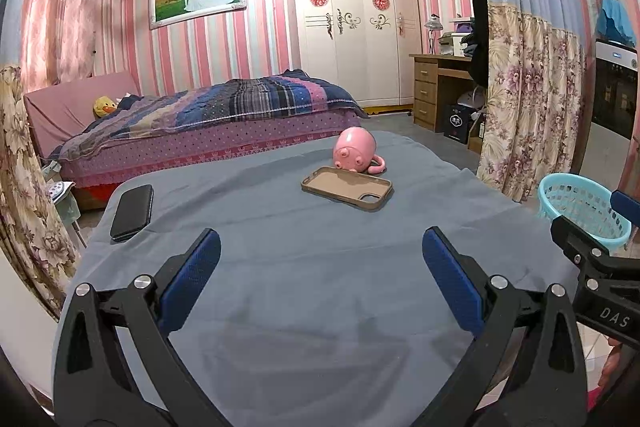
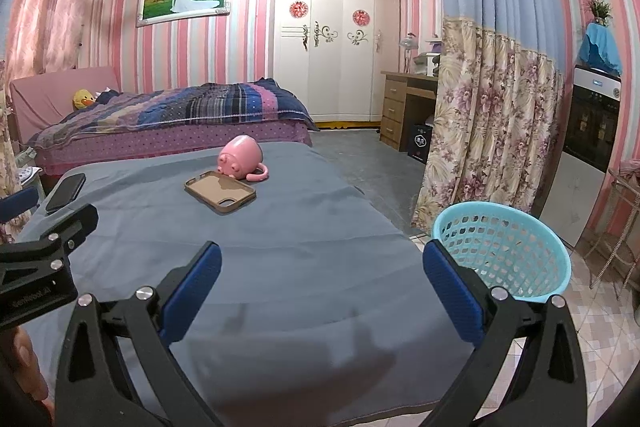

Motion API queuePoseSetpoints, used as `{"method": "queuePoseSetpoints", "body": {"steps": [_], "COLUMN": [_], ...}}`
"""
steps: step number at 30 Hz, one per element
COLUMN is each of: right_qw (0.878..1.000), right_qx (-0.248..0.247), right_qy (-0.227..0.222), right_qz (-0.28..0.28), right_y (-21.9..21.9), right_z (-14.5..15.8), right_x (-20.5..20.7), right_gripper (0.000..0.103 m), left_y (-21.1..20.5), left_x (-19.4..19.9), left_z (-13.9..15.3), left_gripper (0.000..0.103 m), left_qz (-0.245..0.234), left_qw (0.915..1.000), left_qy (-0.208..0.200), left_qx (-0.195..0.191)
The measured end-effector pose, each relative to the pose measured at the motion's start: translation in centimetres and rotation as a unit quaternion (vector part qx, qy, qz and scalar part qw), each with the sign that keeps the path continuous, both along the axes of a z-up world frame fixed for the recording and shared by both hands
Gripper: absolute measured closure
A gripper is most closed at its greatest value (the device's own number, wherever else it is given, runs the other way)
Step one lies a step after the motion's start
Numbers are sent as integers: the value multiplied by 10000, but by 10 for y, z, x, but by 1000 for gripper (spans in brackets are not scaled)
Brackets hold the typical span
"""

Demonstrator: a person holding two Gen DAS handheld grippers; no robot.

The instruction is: Collect trash

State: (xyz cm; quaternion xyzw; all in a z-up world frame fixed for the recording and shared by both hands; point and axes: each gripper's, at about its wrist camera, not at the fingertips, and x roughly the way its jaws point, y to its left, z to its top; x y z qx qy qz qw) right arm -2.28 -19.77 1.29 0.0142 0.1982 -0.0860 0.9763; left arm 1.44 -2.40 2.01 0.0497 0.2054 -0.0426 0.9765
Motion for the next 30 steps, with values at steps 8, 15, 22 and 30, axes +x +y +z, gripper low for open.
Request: {"method": "queuePoseSetpoints", "body": {"steps": [8,15,22,30], "right_qw": [10000,10000,10000,10000], "right_qx": [5,9,6,11], "right_qy": [-2,-13,-11,-13], "right_qz": [29,24,24,26], "right_y": [-1,-1,-1,-1], "right_z": [0,-1,-1,-1], "right_x": [0,0,0,0], "right_gripper": [5,5,5,5], "left_y": [1,1,2,2], "left_x": [0,0,0,0], "left_z": [1,1,1,1], "left_gripper": [5,5,5,5], "left_qz": [24,25,33,31], "left_qw": [10000,10000,10000,10000], "left_qy": [0,11,10,17], "left_qx": [2,4,10,9]}}
